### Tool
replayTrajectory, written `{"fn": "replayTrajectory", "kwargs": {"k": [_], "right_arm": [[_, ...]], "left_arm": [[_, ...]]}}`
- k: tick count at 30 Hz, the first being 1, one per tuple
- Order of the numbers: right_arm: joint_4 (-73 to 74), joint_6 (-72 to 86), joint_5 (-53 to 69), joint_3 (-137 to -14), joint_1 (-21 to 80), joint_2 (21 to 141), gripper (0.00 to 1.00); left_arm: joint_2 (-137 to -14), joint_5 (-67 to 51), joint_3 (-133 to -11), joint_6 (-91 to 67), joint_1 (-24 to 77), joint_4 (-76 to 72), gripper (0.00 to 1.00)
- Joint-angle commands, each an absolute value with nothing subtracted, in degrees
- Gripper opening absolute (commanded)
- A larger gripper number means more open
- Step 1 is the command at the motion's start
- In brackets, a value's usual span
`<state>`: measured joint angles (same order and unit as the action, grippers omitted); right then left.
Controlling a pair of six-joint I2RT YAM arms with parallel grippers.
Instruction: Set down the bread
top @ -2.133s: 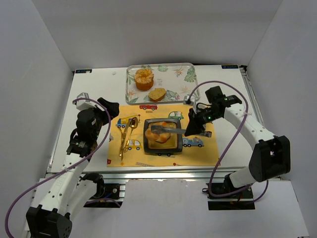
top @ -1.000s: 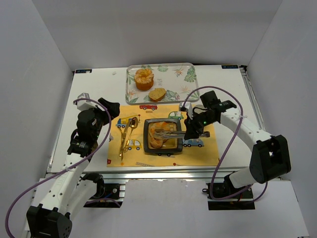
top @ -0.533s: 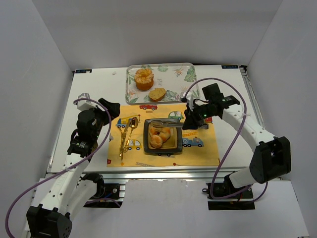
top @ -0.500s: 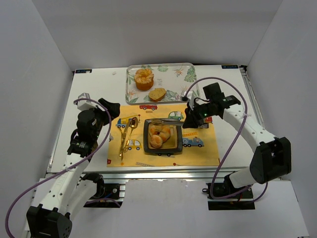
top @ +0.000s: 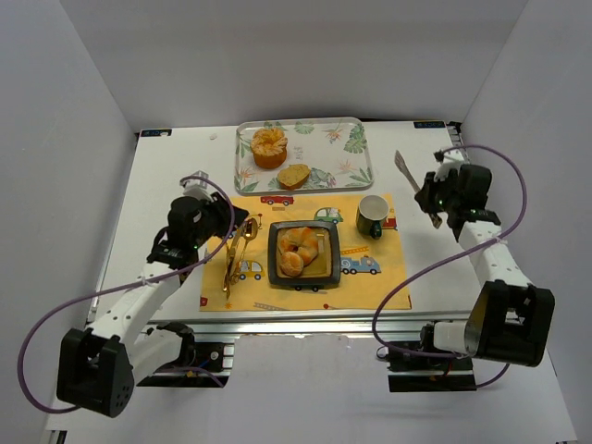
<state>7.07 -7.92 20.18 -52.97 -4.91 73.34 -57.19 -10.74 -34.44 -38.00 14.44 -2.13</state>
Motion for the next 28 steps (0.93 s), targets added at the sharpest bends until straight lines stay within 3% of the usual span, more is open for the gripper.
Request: {"fn": "replayTrajectory", "kwargs": {"k": [1,3,7,9,10,11,13,14,16,17,25,28], "right_arm": [[-4.39,-3.96,8.88,-45.63,-6.84,75.22,0.00],[-6.23,-2.82,9.93,-43.43,-9.56,79.69,0.00],[-11.59,-4.47,7.47,-41.31,-10.37,85.68,0.00],[-11.34,-5.97,7.38,-41.74,-10.46,88.58,0.08],[-7.60,-6.93,8.25,-44.18,-10.55,89.55,0.14],[-6.86,-8.16,8.61,-44.64,-10.55,91.13,0.33],[-3.71,-8.87,8.70,-47.18,-10.63,92.54,0.51],[-0.65,-9.66,8.96,-47.89,-10.63,93.07,0.68],[2.17,-11.42,9.31,-48.86,-10.81,92.99,0.76],[3.24,-12.12,9.66,-49.30,-10.90,91.77,0.89],[15.02,-12.48,4.84,-61.33,-9.50,83.06,0.90],[15.56,-13.79,8.77,-66.17,-7.74,80.43,0.90]], "left_arm": [[-59.58,-14.33,-36.99,-33.85,18.45,-0.89,0.37],[-61.61,-12.14,-37.88,-31.39,21.77,1.39,0.55],[-63.54,-10.55,-38.67,-30.67,24.25,1.67,0.64],[-63.72,-10.11,-38.58,-31.20,25.04,1.06,0.67],[-63.63,-9.50,-38.50,-31.29,25.22,0.88,0.69],[-63.55,-9.14,-38.32,-31.55,25.31,0.62,0.70],[-63.46,-8.79,-37.97,-31.90,25.49,0.35,0.70],[-63.46,-8.35,-37.97,-31.99,25.49,0.35,0.70],[-63.20,-7.82,-38.06,-32.26,25.49,0.44,0.70],[-63.11,-7.65,-38.14,-32.43,25.49,0.35,0.70],[-60.47,-5.28,-38.14,-31.90,25.49,1.67,0.76],[-59.68,-4.31,-38.14,-31.99,25.49,1.67,0.76]]}}
